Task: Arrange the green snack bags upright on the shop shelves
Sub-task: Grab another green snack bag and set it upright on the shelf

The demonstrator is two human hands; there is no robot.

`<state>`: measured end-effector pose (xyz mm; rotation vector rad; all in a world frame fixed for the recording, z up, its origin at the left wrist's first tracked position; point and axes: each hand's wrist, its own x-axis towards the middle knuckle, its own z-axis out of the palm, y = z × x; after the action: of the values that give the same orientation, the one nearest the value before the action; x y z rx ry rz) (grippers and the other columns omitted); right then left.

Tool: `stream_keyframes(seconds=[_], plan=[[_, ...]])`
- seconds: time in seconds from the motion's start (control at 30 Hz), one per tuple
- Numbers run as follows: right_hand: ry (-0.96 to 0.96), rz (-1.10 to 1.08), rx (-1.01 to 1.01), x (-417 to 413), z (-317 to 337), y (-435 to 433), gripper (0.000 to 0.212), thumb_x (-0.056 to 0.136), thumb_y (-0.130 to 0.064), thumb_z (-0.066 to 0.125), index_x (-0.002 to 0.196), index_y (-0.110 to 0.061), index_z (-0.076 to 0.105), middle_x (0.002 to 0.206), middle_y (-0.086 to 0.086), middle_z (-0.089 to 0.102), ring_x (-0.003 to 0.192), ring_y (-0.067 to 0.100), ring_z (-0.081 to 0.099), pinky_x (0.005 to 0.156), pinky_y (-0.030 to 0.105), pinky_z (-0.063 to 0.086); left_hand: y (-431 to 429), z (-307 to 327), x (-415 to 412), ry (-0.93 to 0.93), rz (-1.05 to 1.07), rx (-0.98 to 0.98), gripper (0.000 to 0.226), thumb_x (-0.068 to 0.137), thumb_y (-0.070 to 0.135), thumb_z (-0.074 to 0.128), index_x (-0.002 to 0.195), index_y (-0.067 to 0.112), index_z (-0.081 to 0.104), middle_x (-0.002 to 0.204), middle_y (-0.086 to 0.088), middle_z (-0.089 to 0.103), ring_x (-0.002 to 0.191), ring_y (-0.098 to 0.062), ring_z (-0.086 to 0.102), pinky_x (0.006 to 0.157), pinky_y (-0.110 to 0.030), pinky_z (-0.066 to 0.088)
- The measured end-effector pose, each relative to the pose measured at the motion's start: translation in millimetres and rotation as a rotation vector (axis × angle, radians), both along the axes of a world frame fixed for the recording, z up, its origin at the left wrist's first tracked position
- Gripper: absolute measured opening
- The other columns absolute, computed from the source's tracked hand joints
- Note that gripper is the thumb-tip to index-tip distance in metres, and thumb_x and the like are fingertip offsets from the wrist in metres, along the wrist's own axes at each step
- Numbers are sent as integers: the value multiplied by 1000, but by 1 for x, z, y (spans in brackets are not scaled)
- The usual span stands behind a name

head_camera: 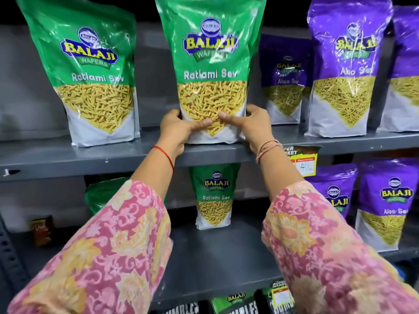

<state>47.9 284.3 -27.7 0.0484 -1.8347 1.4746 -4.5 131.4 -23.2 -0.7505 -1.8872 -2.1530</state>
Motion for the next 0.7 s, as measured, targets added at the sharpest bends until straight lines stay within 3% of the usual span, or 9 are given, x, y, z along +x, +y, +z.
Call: stream_keyframes(seconds=[0.13, 0.27, 0.33, 0.43, 0.53, 0.63, 0.7], plan=[[208, -57, 52, 36, -9, -8, 53, 58, -26, 83, 102, -3, 64, 103, 15, 70, 99, 27, 66, 90, 45, 53, -10, -6, 39, 312, 167, -36, 57, 55, 18, 84, 105, 10, 57, 107, -3, 64, 97, -13, 60, 84, -22, 51], [369, -31, 132, 90, -47, -16, 55, 51, -32, 85, 98, -17, 62, 92, -15, 69, 89, 0, 60, 82, 18, 50, -25, -54, 89, 484, 241, 33, 58, 43, 36, 84, 93, 33, 53, 93, 21, 62, 86, 15, 57, 77, -6, 46], [352, -12, 146, 111, -84, -18, 54, 47, -40, 85, 93, -30, 59, 83, -25, 68, 83, -6, 57, 76, 14, 47, -29, -96, 106, 438, 224, 73, 62, 38, 39, 84, 91, 37, 52, 88, 30, 63, 83, 17, 57, 76, -6, 46], [232, -37, 161, 124, -152, -20, 58, 45, -57, 80, 96, -42, 55, 90, -29, 65, 85, -8, 55, 77, 16, 48, -31, -168, 116, 272, 209, -26, 62, 34, 50, 84, 87, 48, 51, 79, 38, 64, 77, 19, 56, 68, 0, 42], [50, -55, 149, 119, -217, -15, 63, 43, -62, 77, 98, -53, 48, 93, -33, 61, 87, -14, 54, 80, 10, 46, -30, -231, 106, 165, 212, -197, 61, 43, 41, 86, 93, 32, 51, 77, 32, 57, 76, 15, 51, 66, 8, 33], [-141, -66, 130, 95, -266, -7, 68, 43, -54, 80, 101, -41, 48, 90, -26, 62, 86, -12, 57, 81, 20, 50, -22, -268, 83, 59, 151, -313, 63, 49, 15, 86, 98, 19, 47, 86, 25, 53, 80, 24, 50, 65, 6, 34], [-236, -68, 124, 71, -286, -2, 75, 44, -46, 83, 107, -22, 49, 91, -18, 62, 81, -9, 56, 76, 18, 48, -17, -283, 62, -22, 129, -373, 66, 52, 14, 84, 107, 13, 48, 93, 12, 57, 93, 6, 53, 69, -10, 40]])
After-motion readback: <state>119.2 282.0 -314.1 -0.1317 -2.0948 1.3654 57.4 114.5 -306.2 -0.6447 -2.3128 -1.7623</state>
